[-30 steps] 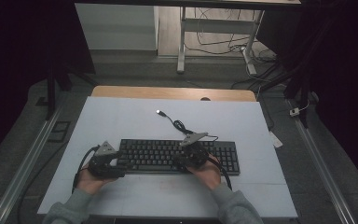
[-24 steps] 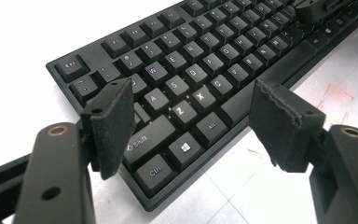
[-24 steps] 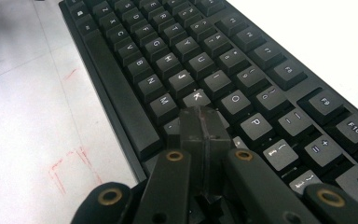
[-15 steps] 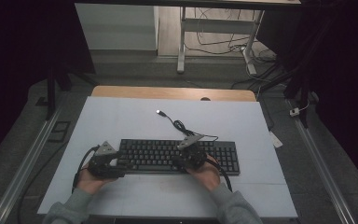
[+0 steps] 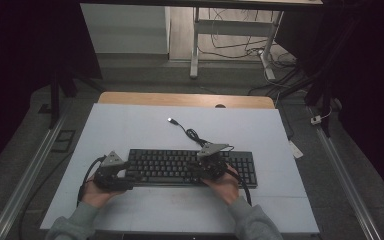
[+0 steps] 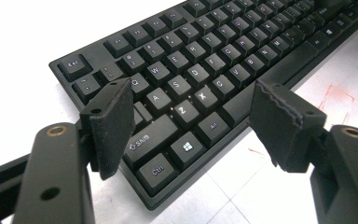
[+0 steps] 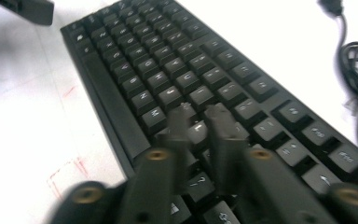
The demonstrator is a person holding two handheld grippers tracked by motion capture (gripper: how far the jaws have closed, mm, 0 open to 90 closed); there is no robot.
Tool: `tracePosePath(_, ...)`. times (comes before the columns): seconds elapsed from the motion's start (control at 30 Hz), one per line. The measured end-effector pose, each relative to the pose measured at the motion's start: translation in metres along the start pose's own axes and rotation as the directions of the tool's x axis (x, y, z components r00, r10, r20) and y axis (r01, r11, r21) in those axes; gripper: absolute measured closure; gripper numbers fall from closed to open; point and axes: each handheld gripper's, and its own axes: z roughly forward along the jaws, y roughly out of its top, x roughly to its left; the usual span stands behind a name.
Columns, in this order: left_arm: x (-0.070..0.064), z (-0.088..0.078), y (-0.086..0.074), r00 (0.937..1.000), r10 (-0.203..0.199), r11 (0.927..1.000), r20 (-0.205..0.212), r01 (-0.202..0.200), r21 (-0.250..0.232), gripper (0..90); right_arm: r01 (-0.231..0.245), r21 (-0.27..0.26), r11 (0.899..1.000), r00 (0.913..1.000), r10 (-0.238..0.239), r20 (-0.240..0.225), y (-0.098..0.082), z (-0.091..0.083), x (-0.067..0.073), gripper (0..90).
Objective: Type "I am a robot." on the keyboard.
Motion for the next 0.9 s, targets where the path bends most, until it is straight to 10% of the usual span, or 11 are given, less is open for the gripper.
tracePosePath(0.23,0.0,0.0,0.0,1.0,-0.004,1.0,-0.002,0.004,0.0,31.0,-0.011,-0.047,0.999,0.9994,0.013,0.031,-0.005,-0.014,-0.003,56.4)
tracePosePath(0.9,-0.001,-0.001,-0.002,1.0,-0.007,1.0,0.0,0.007,0.005,30.4,-0.026,-0.068,0.997,0.9931,0.033,0.112,-0.036,-0.061,-0.011,49.4)
